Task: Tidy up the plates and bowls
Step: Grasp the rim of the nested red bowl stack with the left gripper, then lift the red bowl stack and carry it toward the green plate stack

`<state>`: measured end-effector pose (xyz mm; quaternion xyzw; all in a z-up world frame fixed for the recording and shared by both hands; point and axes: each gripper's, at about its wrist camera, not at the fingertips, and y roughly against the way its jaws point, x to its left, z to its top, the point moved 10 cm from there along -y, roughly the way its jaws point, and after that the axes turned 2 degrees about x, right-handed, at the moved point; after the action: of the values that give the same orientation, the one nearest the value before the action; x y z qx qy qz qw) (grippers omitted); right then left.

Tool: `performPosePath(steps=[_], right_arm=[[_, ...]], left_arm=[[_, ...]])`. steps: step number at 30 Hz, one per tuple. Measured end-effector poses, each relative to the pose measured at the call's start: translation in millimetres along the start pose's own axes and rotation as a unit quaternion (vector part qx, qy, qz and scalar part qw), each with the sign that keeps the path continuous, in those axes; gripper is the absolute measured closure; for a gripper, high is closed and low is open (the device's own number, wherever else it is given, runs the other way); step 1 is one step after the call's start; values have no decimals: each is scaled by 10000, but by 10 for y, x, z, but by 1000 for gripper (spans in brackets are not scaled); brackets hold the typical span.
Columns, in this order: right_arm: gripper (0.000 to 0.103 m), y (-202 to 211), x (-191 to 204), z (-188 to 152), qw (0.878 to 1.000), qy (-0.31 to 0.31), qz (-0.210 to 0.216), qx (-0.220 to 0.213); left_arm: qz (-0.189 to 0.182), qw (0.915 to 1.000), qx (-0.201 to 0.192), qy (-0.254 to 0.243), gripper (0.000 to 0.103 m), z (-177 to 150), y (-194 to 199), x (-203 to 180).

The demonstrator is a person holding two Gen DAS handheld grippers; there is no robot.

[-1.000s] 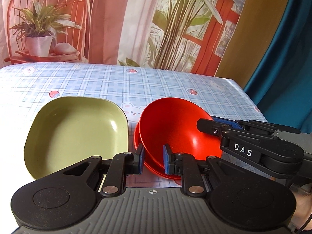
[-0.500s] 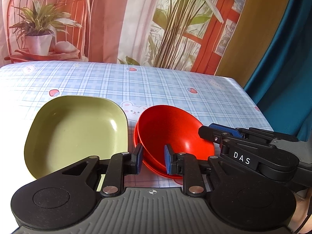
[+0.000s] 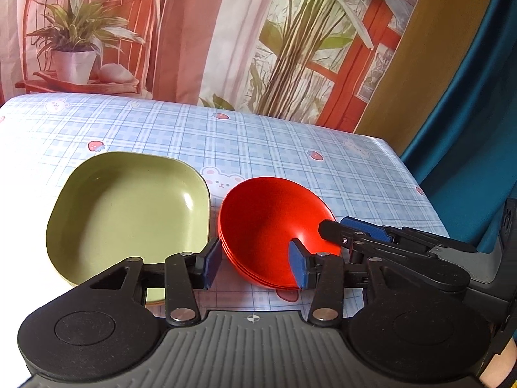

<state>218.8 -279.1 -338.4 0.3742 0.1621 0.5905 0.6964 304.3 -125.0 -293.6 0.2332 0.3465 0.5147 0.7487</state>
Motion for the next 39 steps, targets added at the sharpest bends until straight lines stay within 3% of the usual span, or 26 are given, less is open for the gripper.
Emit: performPosePath(steps=[15, 29, 39], right_arm=[[78, -80, -10, -66, 9998, -135, 144, 41], [77, -182, 7, -95, 9991, -278, 295, 88], [78, -230, 61, -125, 9985, -300, 434, 146]], left_arm=[[-278, 9940, 448, 961, 56, -202, -195, 121], [-263, 9906, 500, 1245, 58, -168, -477, 225], [-384, 9919, 440, 1126, 68, -170, -509, 185]])
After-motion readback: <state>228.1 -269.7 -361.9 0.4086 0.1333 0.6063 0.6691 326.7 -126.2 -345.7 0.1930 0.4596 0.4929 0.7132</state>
